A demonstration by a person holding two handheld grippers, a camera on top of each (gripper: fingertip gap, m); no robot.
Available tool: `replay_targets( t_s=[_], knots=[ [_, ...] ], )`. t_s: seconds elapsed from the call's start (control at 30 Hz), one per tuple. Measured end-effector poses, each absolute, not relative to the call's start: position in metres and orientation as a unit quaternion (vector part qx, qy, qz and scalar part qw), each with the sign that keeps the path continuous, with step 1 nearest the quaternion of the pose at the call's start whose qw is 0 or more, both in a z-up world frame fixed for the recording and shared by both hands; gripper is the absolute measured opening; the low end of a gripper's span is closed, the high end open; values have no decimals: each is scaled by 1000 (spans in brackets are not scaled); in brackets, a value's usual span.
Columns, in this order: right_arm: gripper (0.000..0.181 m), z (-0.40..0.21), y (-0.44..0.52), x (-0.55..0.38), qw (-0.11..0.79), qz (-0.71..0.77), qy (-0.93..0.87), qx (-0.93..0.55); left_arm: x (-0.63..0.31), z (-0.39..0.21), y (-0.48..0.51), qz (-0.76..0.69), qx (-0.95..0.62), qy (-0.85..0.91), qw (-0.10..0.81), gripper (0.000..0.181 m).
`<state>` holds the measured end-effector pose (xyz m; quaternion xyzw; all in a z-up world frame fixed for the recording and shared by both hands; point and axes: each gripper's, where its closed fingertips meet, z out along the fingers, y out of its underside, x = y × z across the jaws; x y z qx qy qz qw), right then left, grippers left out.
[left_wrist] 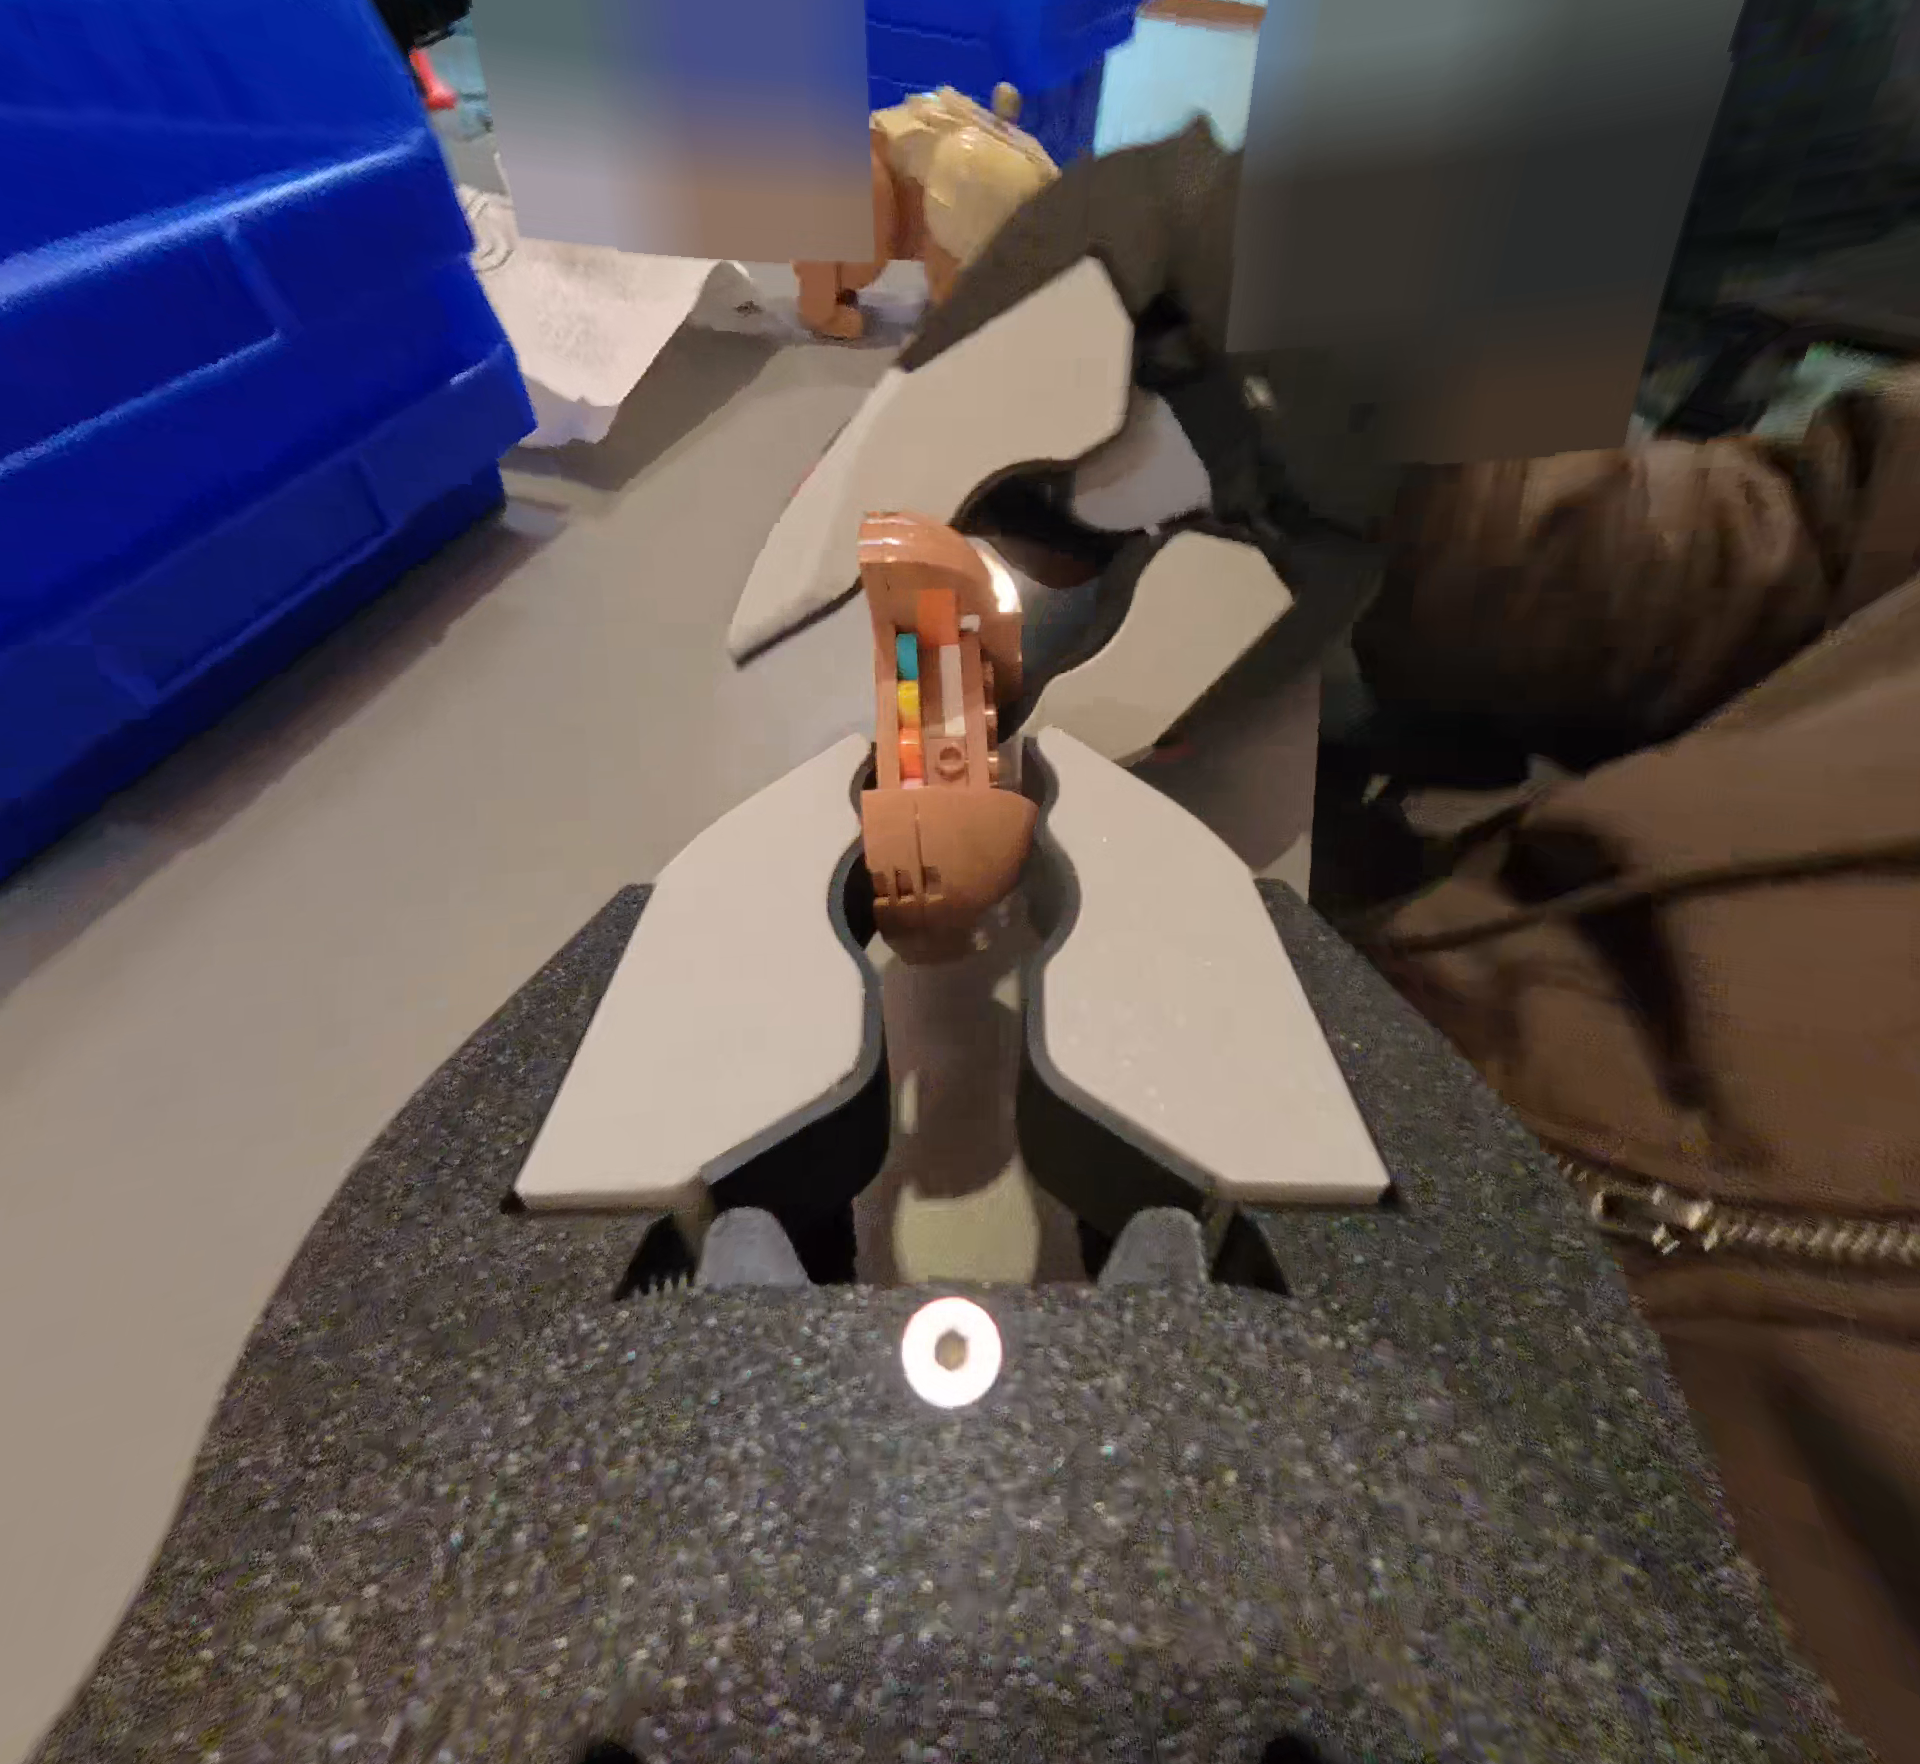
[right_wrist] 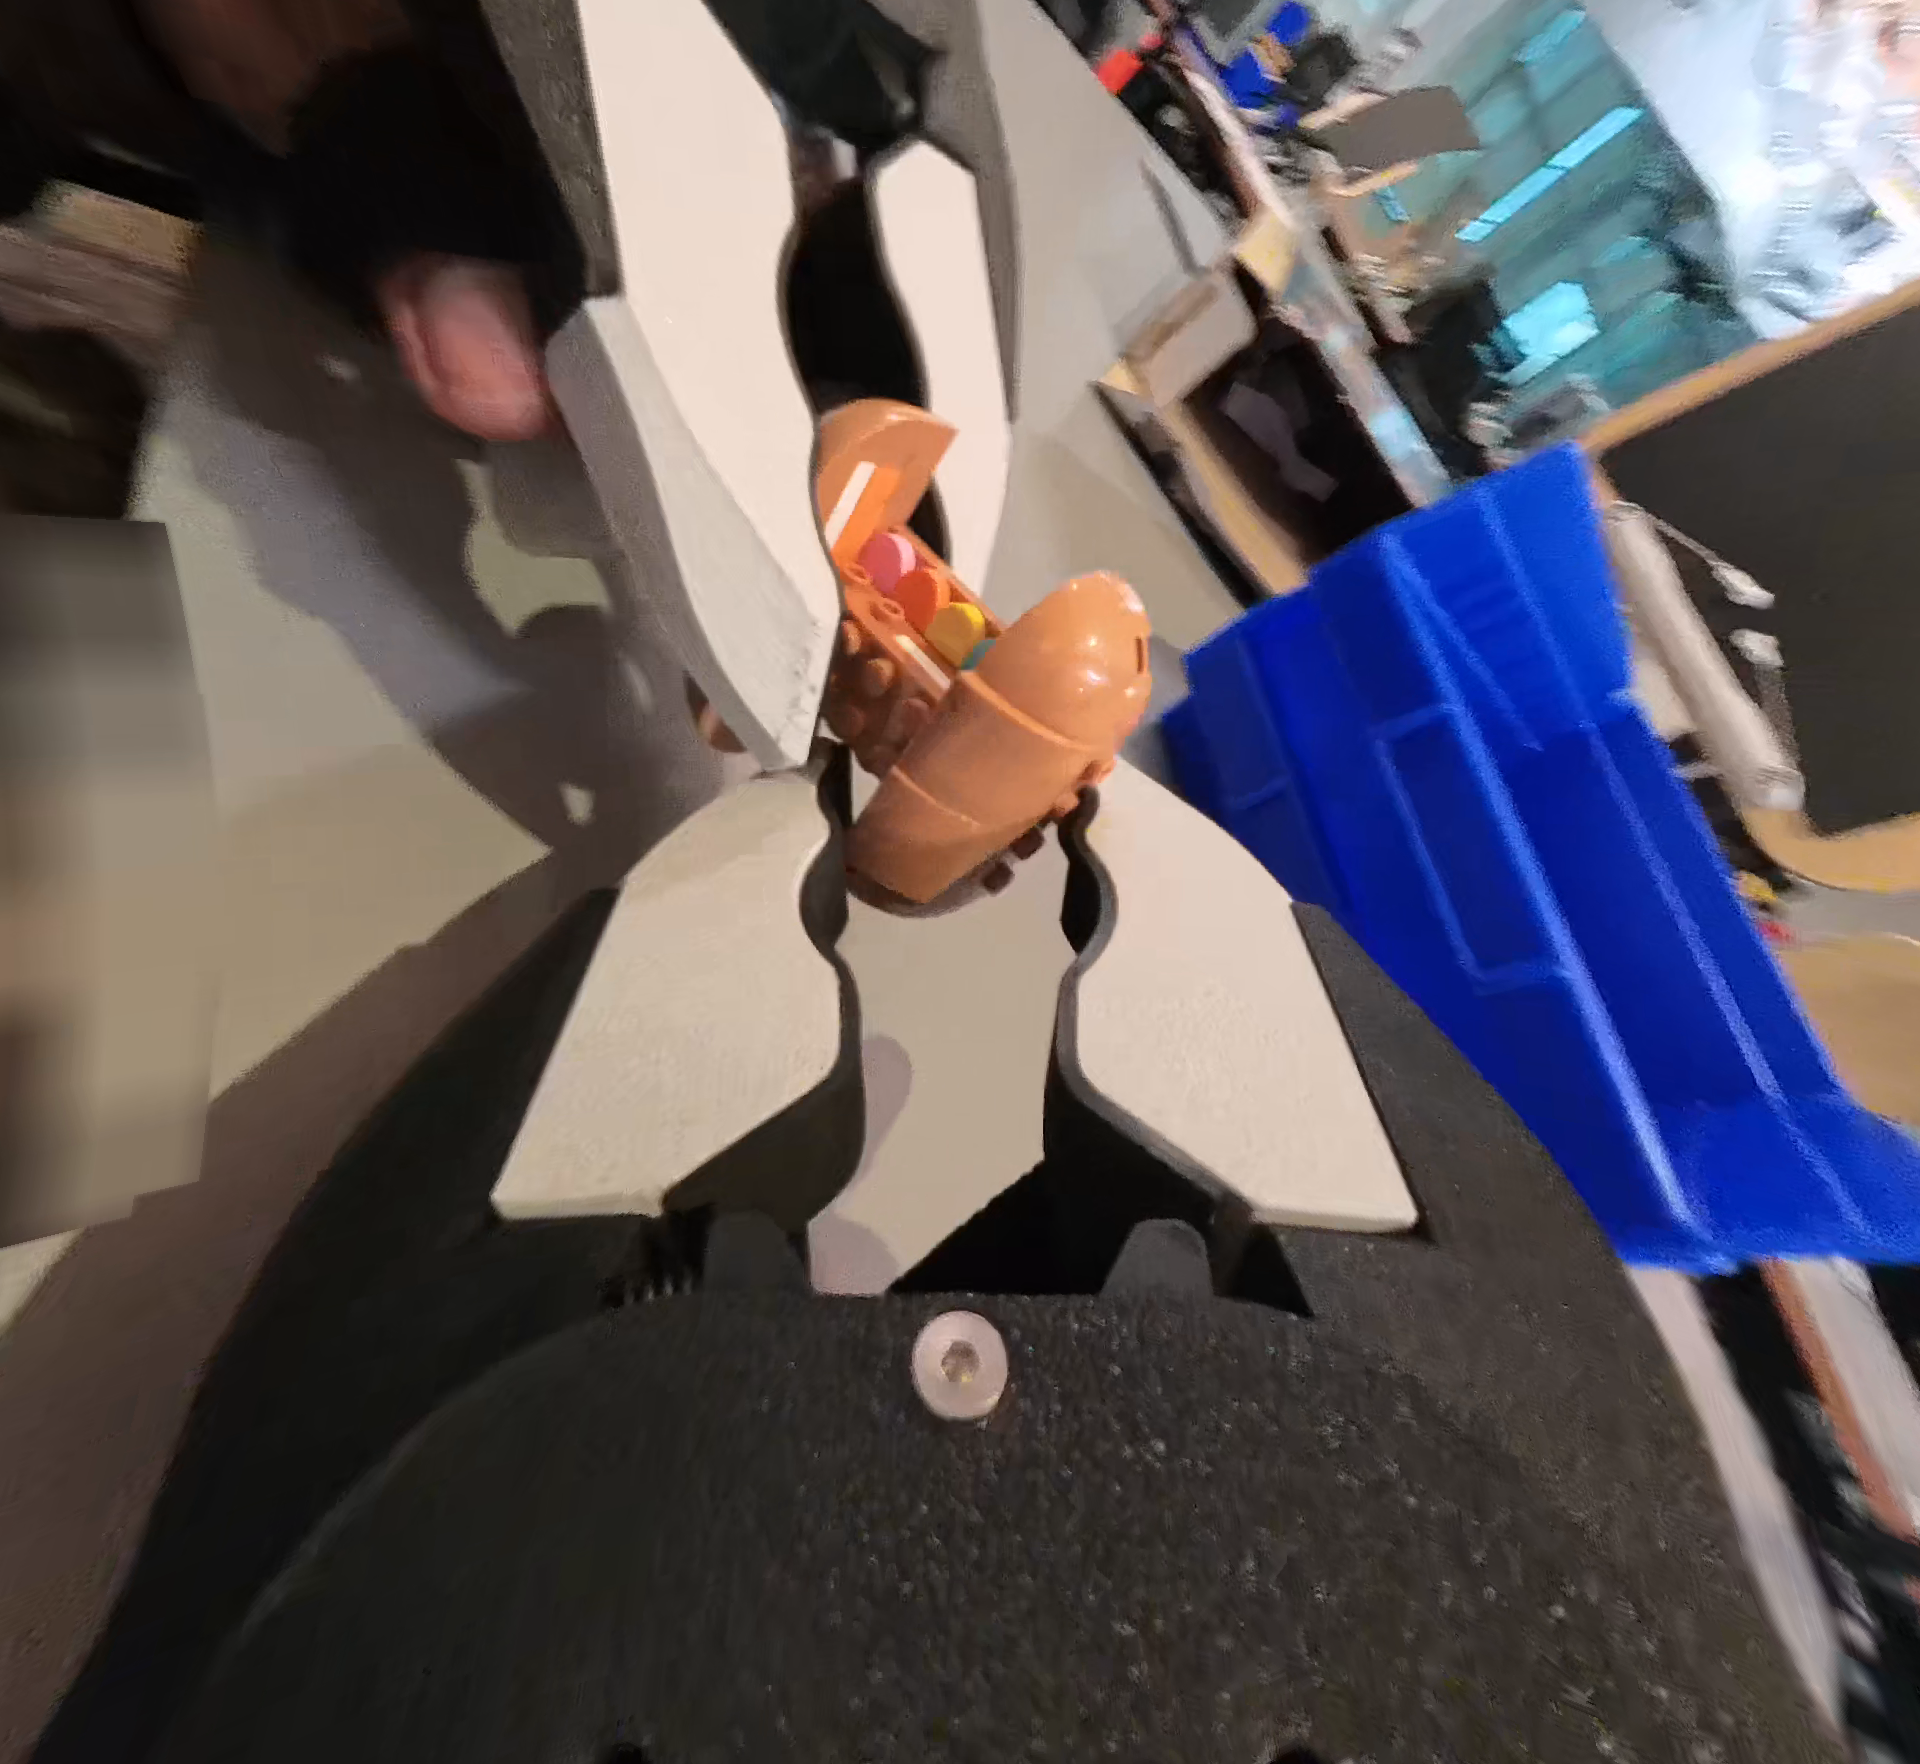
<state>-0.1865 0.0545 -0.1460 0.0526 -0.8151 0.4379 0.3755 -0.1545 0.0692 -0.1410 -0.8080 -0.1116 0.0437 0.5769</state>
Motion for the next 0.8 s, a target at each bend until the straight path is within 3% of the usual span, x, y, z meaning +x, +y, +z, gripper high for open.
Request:
replay_targets(
  t_s=[0.17, 0.33, 0.63, 0.8],
  knots=[
    [39, -132, 64, -207, 494, 388, -778, 9, -170, -128, 65, -20, -753, -214, 622, 24],
    [34, -125, 63, -211, 550, 350, -758, 4, -180, -127, 60, 11, -740, -247, 626, 25],
    [26, -129, 62, -219, 571, 301, -763, -33, -191, -127, 54, 257, -751, -219, 568, 24],
    [25, -127, 64, -215, 563, 317, -763, -33, -193, -126, 51, 304, -748, -213, 550, 24]
  ],
)
